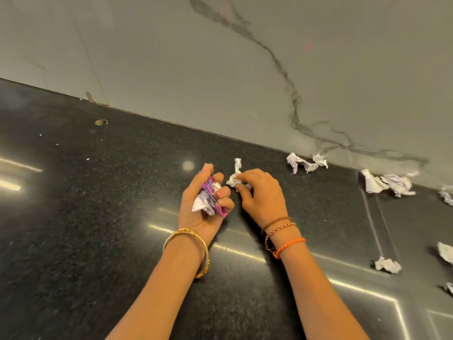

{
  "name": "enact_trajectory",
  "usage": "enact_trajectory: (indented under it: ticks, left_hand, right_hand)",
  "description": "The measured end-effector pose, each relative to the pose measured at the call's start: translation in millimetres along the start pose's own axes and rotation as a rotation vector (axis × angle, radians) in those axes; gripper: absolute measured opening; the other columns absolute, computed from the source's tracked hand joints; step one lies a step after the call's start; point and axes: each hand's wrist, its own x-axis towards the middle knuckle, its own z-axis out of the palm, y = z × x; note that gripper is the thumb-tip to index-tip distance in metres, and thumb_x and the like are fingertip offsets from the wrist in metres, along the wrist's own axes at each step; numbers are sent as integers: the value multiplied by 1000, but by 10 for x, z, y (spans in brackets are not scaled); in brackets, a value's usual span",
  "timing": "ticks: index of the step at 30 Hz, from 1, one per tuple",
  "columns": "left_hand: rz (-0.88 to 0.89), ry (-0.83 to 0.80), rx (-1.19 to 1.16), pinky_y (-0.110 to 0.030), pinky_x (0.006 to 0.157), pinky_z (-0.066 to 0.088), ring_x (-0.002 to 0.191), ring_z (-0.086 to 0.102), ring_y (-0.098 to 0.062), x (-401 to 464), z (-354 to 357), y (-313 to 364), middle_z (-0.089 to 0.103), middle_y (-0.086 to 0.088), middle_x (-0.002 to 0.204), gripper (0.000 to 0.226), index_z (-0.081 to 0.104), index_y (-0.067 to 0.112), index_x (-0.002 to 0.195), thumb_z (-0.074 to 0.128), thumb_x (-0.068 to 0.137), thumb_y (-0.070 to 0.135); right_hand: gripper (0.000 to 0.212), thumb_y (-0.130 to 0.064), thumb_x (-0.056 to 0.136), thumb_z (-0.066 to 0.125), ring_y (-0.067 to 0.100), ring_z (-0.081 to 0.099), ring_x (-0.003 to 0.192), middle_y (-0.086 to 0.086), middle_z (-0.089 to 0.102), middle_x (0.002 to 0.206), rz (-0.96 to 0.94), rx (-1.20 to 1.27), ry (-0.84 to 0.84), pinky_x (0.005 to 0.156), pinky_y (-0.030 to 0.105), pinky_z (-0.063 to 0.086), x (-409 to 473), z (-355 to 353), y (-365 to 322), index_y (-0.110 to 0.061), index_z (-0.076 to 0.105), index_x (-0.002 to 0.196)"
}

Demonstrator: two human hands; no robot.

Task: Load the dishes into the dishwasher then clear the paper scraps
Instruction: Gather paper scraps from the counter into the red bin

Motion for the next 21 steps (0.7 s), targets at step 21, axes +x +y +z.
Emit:
enact_trajectory:
  ticks: [21]
  left_hand:
    - [-45,-37,43,-21,52,48,58,53,-8,569,413,-584,55,2,65,5,52,16,74,57,75,18]
  right_hand:
    - [16,-29,71,70,0,50,86,-11,50,94,181,765,631,76,17,41,73,-394,315,-39,63,82]
